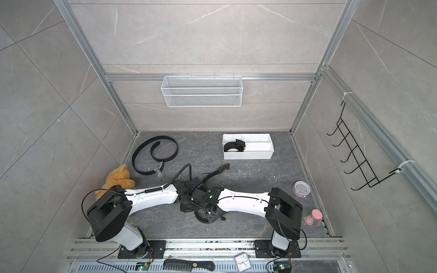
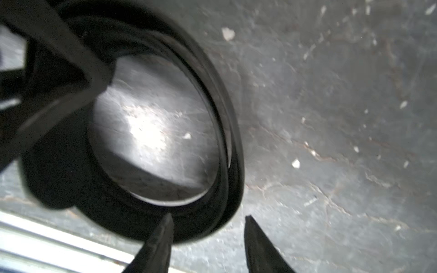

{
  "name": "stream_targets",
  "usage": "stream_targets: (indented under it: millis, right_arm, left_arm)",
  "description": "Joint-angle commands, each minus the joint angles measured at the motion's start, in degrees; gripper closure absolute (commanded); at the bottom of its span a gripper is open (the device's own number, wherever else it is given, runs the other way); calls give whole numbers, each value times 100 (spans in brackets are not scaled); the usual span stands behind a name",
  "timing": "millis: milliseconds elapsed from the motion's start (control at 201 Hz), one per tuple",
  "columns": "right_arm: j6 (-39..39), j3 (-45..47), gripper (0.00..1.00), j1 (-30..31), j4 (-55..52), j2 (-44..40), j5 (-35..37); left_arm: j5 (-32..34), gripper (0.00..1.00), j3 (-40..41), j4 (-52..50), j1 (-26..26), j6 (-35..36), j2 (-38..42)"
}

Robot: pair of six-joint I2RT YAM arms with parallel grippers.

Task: Place the belts into the storage roll
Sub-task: Roll the belt at the center of the board.

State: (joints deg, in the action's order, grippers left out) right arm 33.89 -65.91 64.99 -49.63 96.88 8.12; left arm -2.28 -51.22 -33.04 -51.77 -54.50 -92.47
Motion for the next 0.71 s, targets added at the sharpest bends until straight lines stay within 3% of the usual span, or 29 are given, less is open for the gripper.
stream_targets:
  millis: [0,189,388,528,562,702]
  right_arm:
    - [95,9,46,-400,44,-549,67]
    - [-280,-15,44,-1229,-73,-972,-365]
    - [-584,-426,37,-1828,25,-799,-726]
    - [-656,-1303,22,-2209,113,37,-703]
    - [-681,-1616,13,-2270,66,363,-668]
    - [-618,-2788,11,-2451,-157,1595,-843]
  left_arm:
    - [217,100,-129,-691,-96,422,-275]
    - [316,100,-193,-1005,-98,631,-263]
    - [283,100,-108,-1134,-105,769,-163]
    - [305,100,-45,-1177,-111,869,-127]
    - [315,100,-61,-1182,-114,895,-141]
    - [408,100,-120,-1247,-115,934,-201]
